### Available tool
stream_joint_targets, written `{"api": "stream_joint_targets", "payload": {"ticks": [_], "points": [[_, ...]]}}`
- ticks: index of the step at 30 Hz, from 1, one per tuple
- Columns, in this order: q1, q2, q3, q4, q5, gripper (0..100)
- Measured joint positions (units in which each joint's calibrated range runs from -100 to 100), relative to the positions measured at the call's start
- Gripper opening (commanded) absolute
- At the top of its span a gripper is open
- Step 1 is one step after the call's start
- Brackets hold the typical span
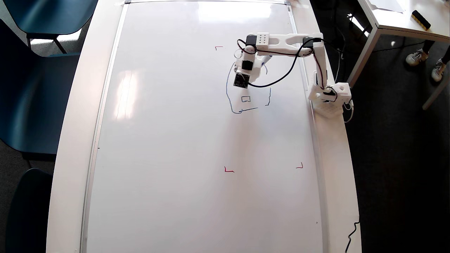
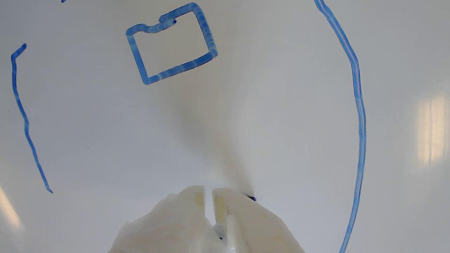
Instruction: Draw on a whiteboard a robot head using a pen attached to the gripper
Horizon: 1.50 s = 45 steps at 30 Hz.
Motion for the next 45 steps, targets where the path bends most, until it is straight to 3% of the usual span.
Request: {"api": "stream_joint_targets", "payload": {"ticks": [32,45], "points": [[5.66,-4.07,5.21,-0.51,1.8,1],[4.22,0.93,-2.47,-0.42,1.74,1]]}}
